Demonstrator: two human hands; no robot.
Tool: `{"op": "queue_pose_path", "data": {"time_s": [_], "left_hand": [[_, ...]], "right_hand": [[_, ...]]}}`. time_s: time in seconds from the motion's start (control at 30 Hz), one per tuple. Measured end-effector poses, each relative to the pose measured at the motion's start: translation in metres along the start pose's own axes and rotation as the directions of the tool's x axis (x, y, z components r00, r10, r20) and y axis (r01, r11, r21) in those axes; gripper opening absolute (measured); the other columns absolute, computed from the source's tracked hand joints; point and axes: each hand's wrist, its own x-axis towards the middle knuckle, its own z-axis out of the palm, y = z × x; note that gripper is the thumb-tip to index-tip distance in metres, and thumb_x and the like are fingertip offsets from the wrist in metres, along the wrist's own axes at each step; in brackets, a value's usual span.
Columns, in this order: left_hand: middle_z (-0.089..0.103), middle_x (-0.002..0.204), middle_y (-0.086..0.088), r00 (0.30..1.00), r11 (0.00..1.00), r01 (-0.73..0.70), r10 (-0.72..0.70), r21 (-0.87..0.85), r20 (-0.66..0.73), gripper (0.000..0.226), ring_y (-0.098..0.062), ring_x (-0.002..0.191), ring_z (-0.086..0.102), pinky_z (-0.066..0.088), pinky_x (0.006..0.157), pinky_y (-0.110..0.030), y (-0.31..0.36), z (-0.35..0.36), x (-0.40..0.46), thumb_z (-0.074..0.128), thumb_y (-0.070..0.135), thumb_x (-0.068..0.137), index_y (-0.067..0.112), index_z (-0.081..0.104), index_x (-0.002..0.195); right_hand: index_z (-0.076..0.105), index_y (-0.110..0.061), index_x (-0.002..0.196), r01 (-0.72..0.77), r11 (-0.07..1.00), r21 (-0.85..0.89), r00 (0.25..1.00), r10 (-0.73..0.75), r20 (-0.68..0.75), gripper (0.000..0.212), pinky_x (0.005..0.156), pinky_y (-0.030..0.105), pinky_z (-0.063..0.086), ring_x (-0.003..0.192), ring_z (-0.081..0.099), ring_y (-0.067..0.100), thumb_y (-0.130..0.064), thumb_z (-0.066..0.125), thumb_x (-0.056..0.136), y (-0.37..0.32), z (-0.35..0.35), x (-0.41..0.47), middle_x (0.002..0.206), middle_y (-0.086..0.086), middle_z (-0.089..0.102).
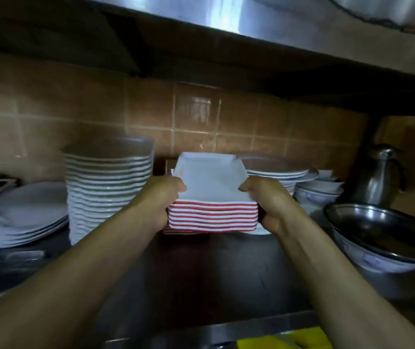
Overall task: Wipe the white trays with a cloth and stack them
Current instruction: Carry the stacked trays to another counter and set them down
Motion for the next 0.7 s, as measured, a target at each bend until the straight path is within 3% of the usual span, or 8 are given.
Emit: {"op": "queue_pose_path", "data": {"time_s": [0.07, 0.13, 0.27, 0.4, 0.57, 0.7], "left_hand": [[0.060, 0.071, -0.014, 0.998, 0.999, -0.053, 0.052, -0.012, -0.032, 0.015, -0.025, 0.062, 0.057, 0.044, 0.059, -0.028, 0.013, 0.012, 0.009, 0.045, -0.004, 0.088, 0.000, 0.058, 0.080], [0.050, 0.046, -0.007, 0.995, 0.998, -0.067, 0.068, 0.021, -0.075, 0.027, -0.016, 0.039, 0.050, 0.040, 0.046, -0.020, 0.024, 0.020, 0.017, 0.043, -0.004, 0.088, 0.005, 0.047, 0.063], [0.041, 0.029, -0.003, 0.988, 0.997, -0.041, 0.051, 0.071, -0.147, 0.032, -0.013, 0.021, 0.042, 0.035, 0.030, -0.013, 0.035, 0.025, 0.033, 0.040, -0.002, 0.090, 0.006, 0.040, 0.059], [0.042, 0.027, -0.002, 0.984, 0.994, 0.005, 0.015, 0.112, -0.177, 0.028, -0.013, 0.020, 0.043, 0.039, 0.028, -0.018, 0.036, 0.021, 0.048, 0.040, 0.001, 0.092, 0.005, 0.042, 0.064], [0.043, 0.029, -0.002, 0.980, 0.990, 0.031, -0.004, 0.135, -0.197, 0.026, -0.013, 0.022, 0.044, 0.040, 0.045, -0.022, 0.032, 0.017, 0.062, 0.043, 0.002, 0.090, 0.007, 0.044, 0.064], [0.046, 0.033, -0.004, 0.983, 0.989, 0.046, -0.020, 0.139, -0.182, 0.026, -0.018, 0.031, 0.048, 0.042, 0.039, -0.020, 0.032, 0.018, 0.066, 0.043, 0.001, 0.090, 0.007, 0.044, 0.064]], "right_hand": [[0.060, -0.002, 0.081, -0.009, 1.000, -0.004, 0.999, 0.009, 0.050, 0.015, 0.053, 0.025, 0.046, 0.054, 0.057, 0.022, 0.002, 0.047, 0.087, -0.013, -0.003, 0.022, 0.061, 0.009, 0.062], [0.057, -0.003, 0.080, -0.021, 1.000, -0.005, 0.996, 0.021, 0.082, 0.015, 0.051, 0.025, 0.045, 0.054, 0.055, 0.022, 0.001, 0.046, 0.088, -0.022, 0.000, 0.044, 0.063, 0.010, 0.059], [0.053, -0.006, 0.074, -0.029, 0.999, -0.027, 0.994, 0.032, 0.103, 0.017, 0.054, 0.026, 0.041, 0.056, 0.050, 0.023, 0.003, 0.046, 0.087, -0.026, 0.012, 0.076, 0.064, 0.010, 0.051], [0.050, -0.008, 0.071, -0.047, 0.998, -0.031, 0.992, 0.050, 0.117, 0.019, 0.055, 0.028, 0.040, 0.055, 0.048, 0.023, 0.003, 0.046, 0.086, -0.021, 0.020, 0.093, 0.063, 0.009, 0.048], [0.048, -0.008, 0.071, -0.086, 0.995, -0.041, 0.988, 0.090, 0.122, 0.020, 0.052, 0.026, 0.038, 0.054, 0.046, 0.022, 0.001, 0.044, 0.088, -0.016, 0.025, 0.099, 0.062, 0.009, 0.047], [0.048, -0.007, 0.072, -0.111, 0.993, -0.035, 0.986, 0.114, 0.122, 0.019, 0.052, 0.026, 0.039, 0.054, 0.047, 0.022, 0.001, 0.043, 0.089, -0.015, 0.025, 0.101, 0.063, 0.010, 0.047]]}}
